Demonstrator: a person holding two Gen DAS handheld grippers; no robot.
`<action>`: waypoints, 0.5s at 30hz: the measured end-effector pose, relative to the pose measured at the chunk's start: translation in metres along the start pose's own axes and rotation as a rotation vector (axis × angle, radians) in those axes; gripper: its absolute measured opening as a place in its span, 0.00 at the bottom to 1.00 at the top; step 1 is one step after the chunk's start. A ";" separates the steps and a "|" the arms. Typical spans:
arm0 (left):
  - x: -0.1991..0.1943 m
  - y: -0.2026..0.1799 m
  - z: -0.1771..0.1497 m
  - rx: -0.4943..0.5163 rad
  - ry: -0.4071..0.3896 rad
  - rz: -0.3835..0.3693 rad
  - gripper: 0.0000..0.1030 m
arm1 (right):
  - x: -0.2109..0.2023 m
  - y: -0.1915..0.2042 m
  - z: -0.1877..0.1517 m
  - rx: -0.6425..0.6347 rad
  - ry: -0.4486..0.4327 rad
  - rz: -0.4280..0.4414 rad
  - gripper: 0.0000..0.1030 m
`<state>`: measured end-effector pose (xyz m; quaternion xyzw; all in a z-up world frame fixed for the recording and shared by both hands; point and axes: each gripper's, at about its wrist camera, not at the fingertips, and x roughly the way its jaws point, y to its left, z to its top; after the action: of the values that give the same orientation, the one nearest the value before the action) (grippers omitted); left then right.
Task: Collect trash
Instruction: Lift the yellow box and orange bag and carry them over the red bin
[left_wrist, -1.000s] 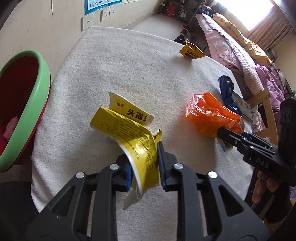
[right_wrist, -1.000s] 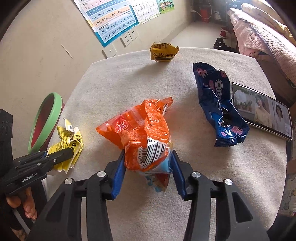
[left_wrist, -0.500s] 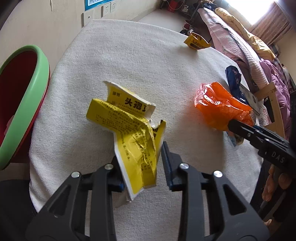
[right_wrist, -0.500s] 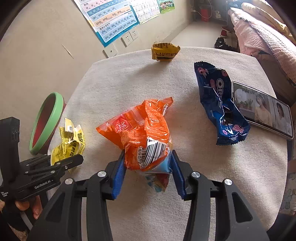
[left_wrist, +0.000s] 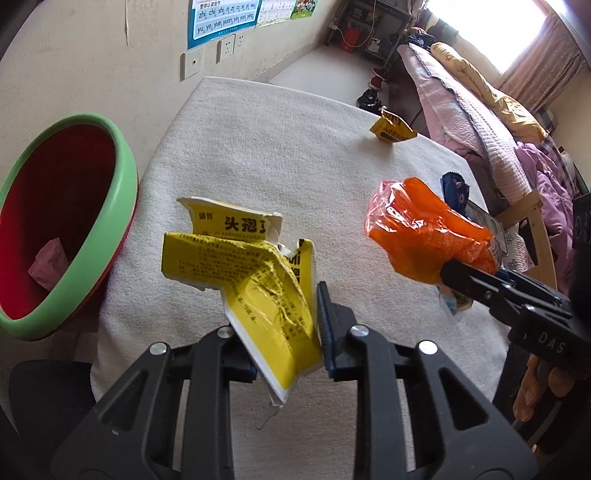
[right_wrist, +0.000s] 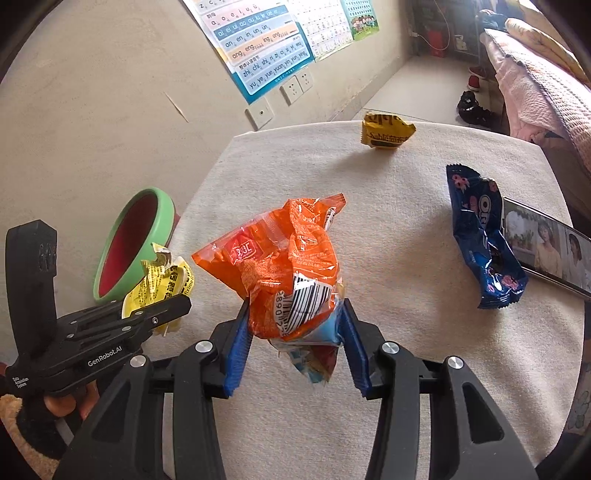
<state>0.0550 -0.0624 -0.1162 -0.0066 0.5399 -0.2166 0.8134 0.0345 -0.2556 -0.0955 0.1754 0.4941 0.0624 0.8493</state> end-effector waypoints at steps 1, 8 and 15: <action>-0.003 0.002 0.001 -0.005 -0.006 0.004 0.23 | -0.001 0.003 0.001 -0.006 0.000 0.005 0.43; -0.017 0.021 0.004 -0.042 -0.042 0.034 0.23 | -0.003 0.022 0.004 -0.040 0.006 0.029 0.43; -0.023 0.034 0.003 -0.072 -0.052 0.052 0.23 | -0.003 0.034 0.004 -0.069 0.017 0.039 0.43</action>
<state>0.0621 -0.0237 -0.1035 -0.0275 0.5258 -0.1757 0.8318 0.0390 -0.2257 -0.0787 0.1549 0.4955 0.0973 0.8491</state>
